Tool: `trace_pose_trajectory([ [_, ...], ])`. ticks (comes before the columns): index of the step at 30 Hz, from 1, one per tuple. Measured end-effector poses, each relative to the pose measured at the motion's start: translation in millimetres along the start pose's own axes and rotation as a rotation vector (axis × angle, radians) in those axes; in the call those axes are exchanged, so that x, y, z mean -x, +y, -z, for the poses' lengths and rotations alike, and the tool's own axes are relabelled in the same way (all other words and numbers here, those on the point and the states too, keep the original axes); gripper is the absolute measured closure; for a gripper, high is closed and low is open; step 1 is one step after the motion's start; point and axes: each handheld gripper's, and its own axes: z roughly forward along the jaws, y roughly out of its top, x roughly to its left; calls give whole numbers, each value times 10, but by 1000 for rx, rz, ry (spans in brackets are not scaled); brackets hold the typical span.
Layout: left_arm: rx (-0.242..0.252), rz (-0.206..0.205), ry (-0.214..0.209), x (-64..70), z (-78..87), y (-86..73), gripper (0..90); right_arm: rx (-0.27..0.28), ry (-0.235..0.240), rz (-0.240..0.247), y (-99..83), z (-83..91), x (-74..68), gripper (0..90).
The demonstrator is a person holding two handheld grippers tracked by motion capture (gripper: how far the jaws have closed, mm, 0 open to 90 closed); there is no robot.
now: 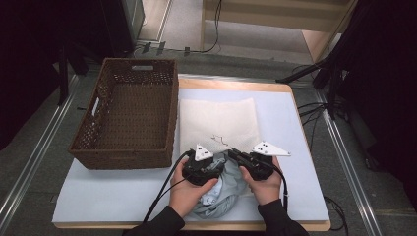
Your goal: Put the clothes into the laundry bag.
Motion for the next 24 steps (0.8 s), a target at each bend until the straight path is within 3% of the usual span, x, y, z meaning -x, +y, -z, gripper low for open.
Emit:
trace_pose_trajectory([
  [3,9,3,-34,-18,115,35,339,-1,-3,-4,-9,-7,14,877],
  [5,15,15,-79,0,177,47,271,-4,-5,-6,-11,-11,17,877],
  [7,-8,-10,-98,47,178,45,206,-1,-4,-6,-11,-18,21,877],
  [8,-37,-33,-106,81,151,36,185,-2,-5,-6,-11,-19,21,877],
  [10,-145,-95,-81,149,23,-9,141,-2,-6,-8,-10,-20,14,877],
  [12,-242,-124,-60,175,-117,-74,132,-3,-7,-9,-8,-19,7,877],
  [13,-243,-143,-38,197,-136,-90,129,-4,-4,-8,-7,-18,3,877],
  [14,-247,-153,-13,218,-138,-85,142,-4,-4,-7,-7,-18,0,877],
  [16,-249,-181,47,243,-135,-72,280,-3,-5,-7,-7,-19,-2,877],
  [17,-250,-209,78,252,-129,-67,433,-3,-4,-6,-6,-20,-3,877],
  [18,-242,-207,79,239,-122,-59,537,-4,-2,-7,-4,-20,-5,877],
  [20,-236,-160,47,192,-114,-38,703,2,7,-19,4,-18,-14,877],
  [22,-208,-102,33,133,-85,-4,749,3,11,-16,13,-9,-27,877],
  [24,-134,-50,61,113,-57,12,765,9,13,-8,25,9,-33,877],
])
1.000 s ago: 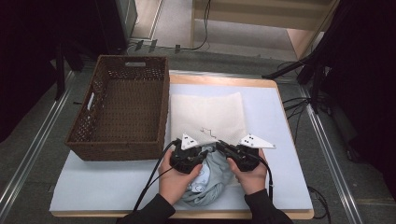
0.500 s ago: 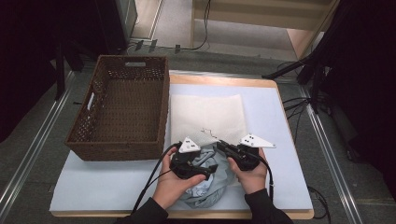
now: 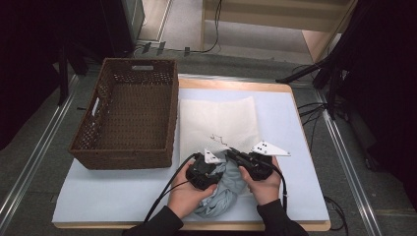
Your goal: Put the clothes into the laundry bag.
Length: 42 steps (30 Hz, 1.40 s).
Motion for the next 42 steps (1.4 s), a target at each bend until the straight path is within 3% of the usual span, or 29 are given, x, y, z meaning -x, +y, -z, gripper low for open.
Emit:
trace_pose_trajectory([
  [4,131,115,67,-103,39,20,769,9,3,-4,18,25,2,877],
  [6,148,151,101,-155,7,21,763,11,7,-1,19,24,1,877],
  [7,116,156,109,-174,-60,22,748,10,6,0,17,21,-1,877],
  [8,86,151,95,-173,-116,15,720,3,6,-1,10,12,-5,877],
  [10,88,119,79,-139,-120,-1,635,-5,3,3,-2,-1,-7,877],
  [12,102,101,27,-118,-54,-5,501,-5,1,-1,-7,0,8,877],
  [14,113,99,-12,-123,16,-1,421,-1,-2,-4,-6,7,28,877],
  [20,88,53,-77,-86,207,-40,257,-6,-9,-7,-17,-2,35,877],
  [22,45,33,-89,-36,191,-71,212,-6,-9,-7,-20,-12,36,877],
  [25,-75,-22,-67,49,53,-140,165,-6,-8,-7,-19,-19,27,877],
  [26,-96,-30,-66,64,-10,-172,168,-7,-10,-4,-19,-20,23,877],
  [28,-86,-57,-40,78,-33,-199,232,-9,-8,-3,-20,-22,11,877],
  [31,-65,-36,-57,60,-10,-170,585,-10,-7,-2,-20,-21,5,877],
  [33,-58,-22,-62,43,-5,-133,675,-10,-6,-2,-21,-21,2,877],
  [37,-4,13,-33,16,4,-51,702,-8,-4,9,-17,-16,-22,877],
  [42,68,84,48,-73,-89,42,698,-1,5,21,-3,-10,-58,877],
])
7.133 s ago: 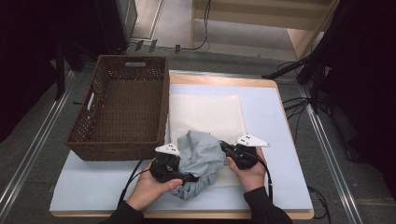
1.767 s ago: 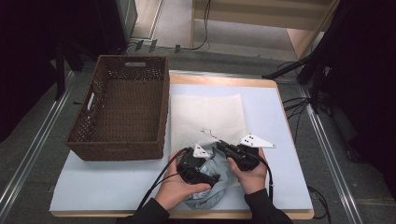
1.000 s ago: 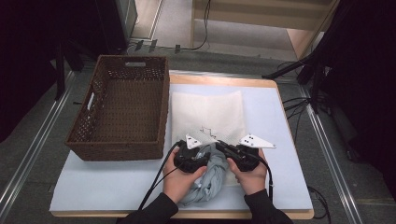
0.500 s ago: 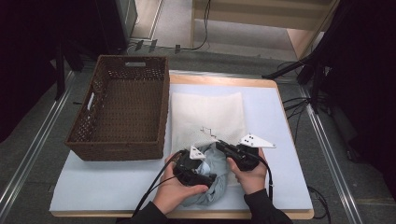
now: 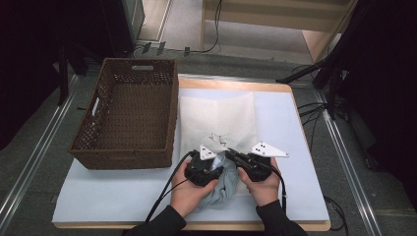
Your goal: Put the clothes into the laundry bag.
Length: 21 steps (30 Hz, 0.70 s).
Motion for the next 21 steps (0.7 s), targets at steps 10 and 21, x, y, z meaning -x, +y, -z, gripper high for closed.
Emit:
trace_pose_trajectory([
  [10,18,-30,-65,-28,58,-37,344,-9,-4,-18,-27,-6,48,877],
  [21,-24,-138,-61,64,288,-283,211,-13,-14,-19,-35,-24,67,876],
])
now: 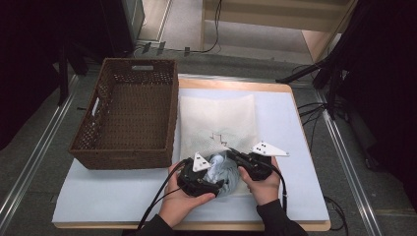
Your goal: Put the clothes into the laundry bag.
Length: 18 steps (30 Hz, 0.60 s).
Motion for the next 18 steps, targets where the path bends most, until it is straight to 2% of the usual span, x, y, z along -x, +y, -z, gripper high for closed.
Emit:
trace_pose_trajectory([
  [3,-48,-29,-15,24,-73,-46,241,0,-1,1,-2,-8,1,876],
  [5,-77,-37,-13,24,-120,-47,320,-3,0,2,-2,-13,-5,876],
  [7,-85,-34,-10,20,-133,-18,406,-5,3,1,-3,-16,-12,876],
  [10,-91,-25,0,31,-137,45,584,-7,4,3,-7,-14,-15,876],
  [12,-69,-23,24,62,-129,91,712,-4,4,2,-5,-9,-17,876],
  [13,-57,-14,22,70,-127,114,745,-2,4,1,-3,-6,-18,876],
  [15,-35,8,17,70,-135,152,768,4,4,6,3,1,-19,876],
  [18,9,64,24,40,-176,205,778,7,4,6,13,14,-24,876],
])
